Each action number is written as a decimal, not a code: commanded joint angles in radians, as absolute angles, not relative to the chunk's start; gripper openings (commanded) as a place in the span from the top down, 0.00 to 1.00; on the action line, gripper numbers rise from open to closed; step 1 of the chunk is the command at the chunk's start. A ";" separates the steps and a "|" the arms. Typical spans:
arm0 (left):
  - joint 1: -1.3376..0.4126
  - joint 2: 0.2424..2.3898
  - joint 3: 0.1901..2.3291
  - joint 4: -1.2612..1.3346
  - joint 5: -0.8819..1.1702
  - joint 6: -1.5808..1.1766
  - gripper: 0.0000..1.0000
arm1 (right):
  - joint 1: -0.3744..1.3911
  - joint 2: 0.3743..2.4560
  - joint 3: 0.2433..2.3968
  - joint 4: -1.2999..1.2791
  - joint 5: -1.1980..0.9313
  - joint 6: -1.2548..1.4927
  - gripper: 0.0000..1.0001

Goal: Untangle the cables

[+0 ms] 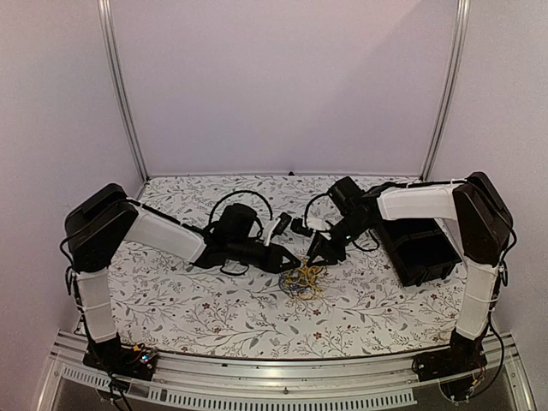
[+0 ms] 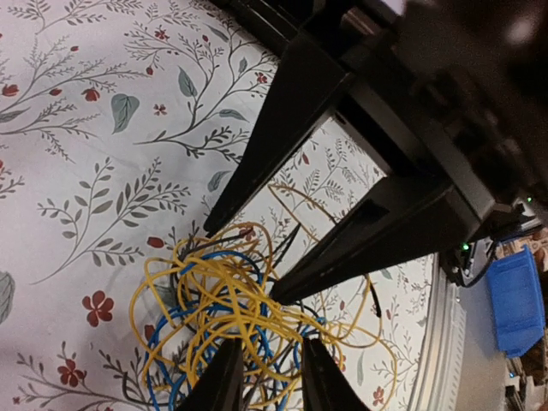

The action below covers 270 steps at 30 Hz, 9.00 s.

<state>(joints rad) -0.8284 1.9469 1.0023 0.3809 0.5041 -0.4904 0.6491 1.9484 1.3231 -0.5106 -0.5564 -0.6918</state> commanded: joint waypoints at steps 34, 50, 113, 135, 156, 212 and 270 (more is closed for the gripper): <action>-0.823 1.308 1.435 0.021 0.177 -0.193 1.00 | 0.639 2.167 1.239 -0.089 -0.717 -0.101 0.84; -0.870 1.468 2.190 -0.165 0.039 0.088 1.00 | 0.620 2.290 1.274 -0.140 -0.635 -0.084 0.98; -0.864 1.428 1.304 0.216 0.034 -0.157 0.83 | 0.476 1.847 1.846 -0.499 -0.773 -0.186 1.00; -0.847 1.437 1.167 0.223 -0.030 -0.198 0.32 | 0.006 1.772 1.801 -0.474 -0.676 -0.341 1.00; -0.846 1.460 1.135 0.240 -0.028 -0.225 0.32 | -0.128 1.947 1.644 -0.445 -0.610 -0.408 1.00; -0.714 1.992 1.117 0.213 0.275 -0.571 0.50 | 0.460 1.889 1.558 -0.640 -0.567 -0.463 0.54; -0.846 1.284 1.582 0.003 -0.071 -0.292 1.00 | 0.703 2.340 1.519 -0.162 -0.601 -0.165 0.89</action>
